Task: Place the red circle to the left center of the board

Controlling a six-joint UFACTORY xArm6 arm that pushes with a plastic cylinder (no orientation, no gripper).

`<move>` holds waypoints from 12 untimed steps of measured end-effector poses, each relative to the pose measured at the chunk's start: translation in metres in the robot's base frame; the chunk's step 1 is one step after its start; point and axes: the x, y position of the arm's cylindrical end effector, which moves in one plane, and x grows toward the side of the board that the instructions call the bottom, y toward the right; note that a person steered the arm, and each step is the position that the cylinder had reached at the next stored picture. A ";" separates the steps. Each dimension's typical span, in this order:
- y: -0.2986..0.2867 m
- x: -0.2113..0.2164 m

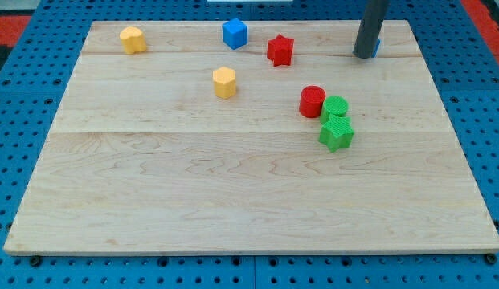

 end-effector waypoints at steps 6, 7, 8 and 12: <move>0.018 0.006; -0.020 0.003; -0.070 0.039; -0.196 0.114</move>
